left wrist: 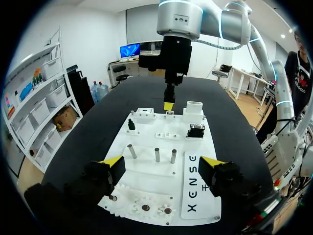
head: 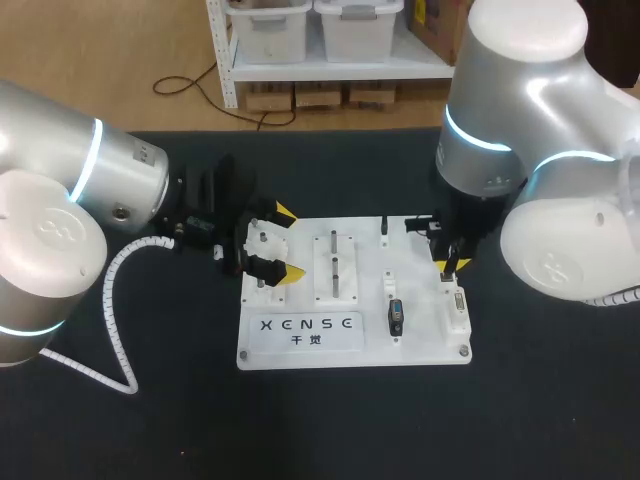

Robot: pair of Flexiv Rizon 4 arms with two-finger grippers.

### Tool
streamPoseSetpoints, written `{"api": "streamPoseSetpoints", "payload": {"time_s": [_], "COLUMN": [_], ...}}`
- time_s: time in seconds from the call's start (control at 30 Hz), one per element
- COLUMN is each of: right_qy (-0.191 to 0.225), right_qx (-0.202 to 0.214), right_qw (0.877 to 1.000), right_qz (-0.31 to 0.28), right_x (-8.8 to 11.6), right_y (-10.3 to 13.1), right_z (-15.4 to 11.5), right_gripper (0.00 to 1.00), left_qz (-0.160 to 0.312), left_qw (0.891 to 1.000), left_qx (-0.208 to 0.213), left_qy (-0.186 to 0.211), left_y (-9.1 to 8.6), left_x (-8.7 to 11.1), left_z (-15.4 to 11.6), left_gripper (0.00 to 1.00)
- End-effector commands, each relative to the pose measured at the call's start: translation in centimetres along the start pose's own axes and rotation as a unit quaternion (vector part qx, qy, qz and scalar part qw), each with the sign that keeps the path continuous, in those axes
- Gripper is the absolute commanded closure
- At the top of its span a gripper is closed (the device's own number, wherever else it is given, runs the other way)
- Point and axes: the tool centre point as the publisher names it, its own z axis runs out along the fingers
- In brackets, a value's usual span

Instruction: Insert the Ethernet cable into its matching sockets.

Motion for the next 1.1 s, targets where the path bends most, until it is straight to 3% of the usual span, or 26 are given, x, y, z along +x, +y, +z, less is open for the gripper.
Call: {"api": "streamPoseSetpoints", "payload": {"time_s": [0.03, 1.1], "right_qy": [0.003, 0.007], "right_qx": [-0.002, -0.010], "right_qw": [1.000, 1.000], "right_qz": [-0.001, -0.011], "right_x": [0.1, -0.1], "right_y": [-0.1, 0.1], "right_z": [0.4, 1.8], "right_gripper": [1.00, 1.00], "left_qz": [0.000, 0.000], "left_qw": [1.000, 1.000], "left_qx": [0.000, 0.000], "left_qy": [0.000, 0.000], "left_y": [0.1, 0.1], "left_x": [0.0, 0.0], "left_z": [0.0, 0.0], "left_gripper": [0.00, 0.00]}}
